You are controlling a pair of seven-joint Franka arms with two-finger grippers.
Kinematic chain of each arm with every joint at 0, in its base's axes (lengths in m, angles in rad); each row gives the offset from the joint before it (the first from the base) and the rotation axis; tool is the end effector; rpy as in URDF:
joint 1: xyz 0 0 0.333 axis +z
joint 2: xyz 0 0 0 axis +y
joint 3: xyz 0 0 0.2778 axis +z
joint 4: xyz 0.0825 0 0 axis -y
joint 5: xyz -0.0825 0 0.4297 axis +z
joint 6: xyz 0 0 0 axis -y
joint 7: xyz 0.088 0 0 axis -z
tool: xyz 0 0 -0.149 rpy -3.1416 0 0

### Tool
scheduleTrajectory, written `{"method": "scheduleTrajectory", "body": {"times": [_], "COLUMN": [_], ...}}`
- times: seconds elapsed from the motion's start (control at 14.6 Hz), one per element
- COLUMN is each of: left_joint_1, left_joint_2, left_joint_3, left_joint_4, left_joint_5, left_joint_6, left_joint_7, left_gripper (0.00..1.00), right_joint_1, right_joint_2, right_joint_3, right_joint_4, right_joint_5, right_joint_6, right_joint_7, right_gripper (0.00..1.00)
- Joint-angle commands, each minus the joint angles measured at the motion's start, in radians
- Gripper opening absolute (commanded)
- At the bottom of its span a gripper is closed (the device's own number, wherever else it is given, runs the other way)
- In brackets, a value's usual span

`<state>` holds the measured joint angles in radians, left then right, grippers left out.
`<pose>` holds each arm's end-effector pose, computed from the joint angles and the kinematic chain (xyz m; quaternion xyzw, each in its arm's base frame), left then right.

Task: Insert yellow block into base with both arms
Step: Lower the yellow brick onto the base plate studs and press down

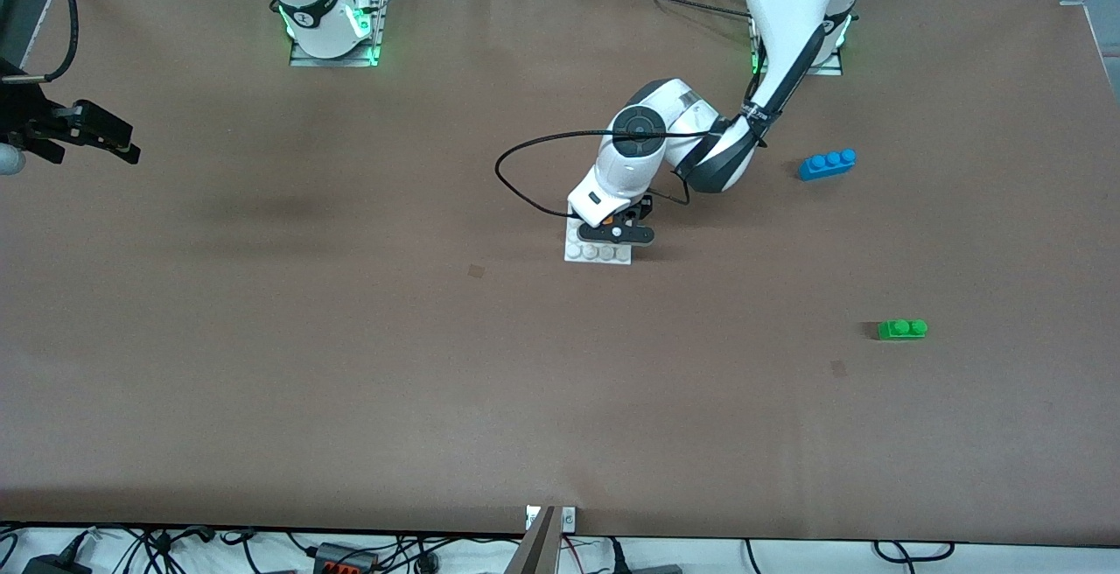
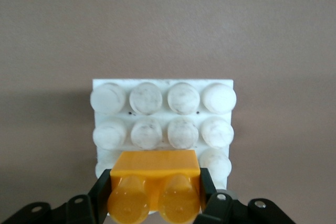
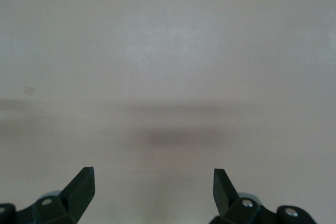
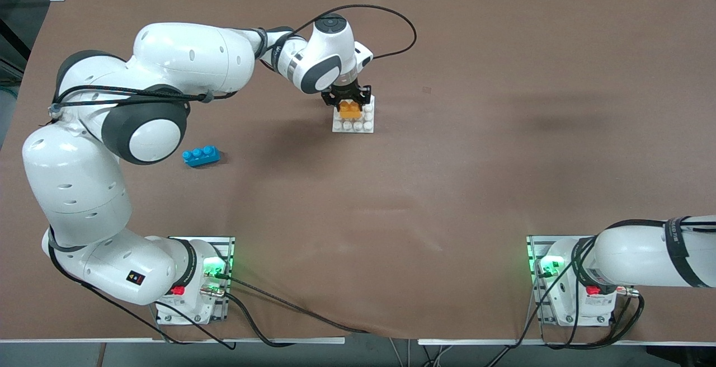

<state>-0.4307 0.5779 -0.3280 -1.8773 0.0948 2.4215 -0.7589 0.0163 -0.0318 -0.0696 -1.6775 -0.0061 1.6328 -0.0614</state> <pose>0.4663 -0.4485 0.1077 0.9983 -0.0108 -0.0393 0.0417 0.5935 -0.0329 0.5132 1.0000 0.0043 -0.0066 0.0016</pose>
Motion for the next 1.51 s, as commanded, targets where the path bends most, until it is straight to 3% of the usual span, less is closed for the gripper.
{"method": "scheduleTrajectory", "body": {"times": [0.0, 0.48, 0.55, 0.62, 0.69, 1.1, 1.44], "left_joint_1": [-0.022, -0.017, -0.016, -0.007, 0.009, 0.111, 0.266], "left_joint_2": [0.023, 0.023, 0.022, 0.019, 0.01, -0.125, -0.234], "left_joint_3": [0.015, 0.015, 0.014, 0.014, 0.014, -0.017, -0.023], "left_joint_4": [0.029, 0.023, 0.023, 0.024, 0.027, 0.035, 0.033], "left_joint_5": [0.019, 0.02, 0.02, 0.017, 0.017, 0.008, 0.005], "left_joint_6": [-0.016, -0.013, -0.015, -0.015, -0.022, -0.168, -0.266], "left_joint_7": [-0.017, -0.017, -0.016, -0.019, -0.008, 0.004, 0.087], "left_gripper": [0.24, 0.25, 0.29, 0.58, 1.0, 1.0, 1.0], "right_joint_1": [-0.001, 0.005, 0.005, 0.005, 0.004, 0.004, 0.002], "right_joint_2": [-0.005, -0.005, -0.005, -0.005, -0.005, -0.005, -0.005], "right_joint_3": [-0.001, -0.001, -0.001, -0.001, -0.001, -0.001, -0.001], "right_joint_4": [-0.002, -0.002, -0.001, -0.002, -0.002, -0.002, -0.002], "right_joint_5": [-0.002, -0.002, -0.002, -0.002, -0.002, -0.002, -0.002], "right_joint_6": [-0.002, -0.002, -0.002, -0.002, -0.002, -0.002, -0.002], "right_joint_7": [-0.006, -0.006, -0.006, -0.008, -0.006, -0.006, -0.006], "right_gripper": [1.0, 1.0, 1.0, 1.0, 1.0, 1.0, 1.0]}}
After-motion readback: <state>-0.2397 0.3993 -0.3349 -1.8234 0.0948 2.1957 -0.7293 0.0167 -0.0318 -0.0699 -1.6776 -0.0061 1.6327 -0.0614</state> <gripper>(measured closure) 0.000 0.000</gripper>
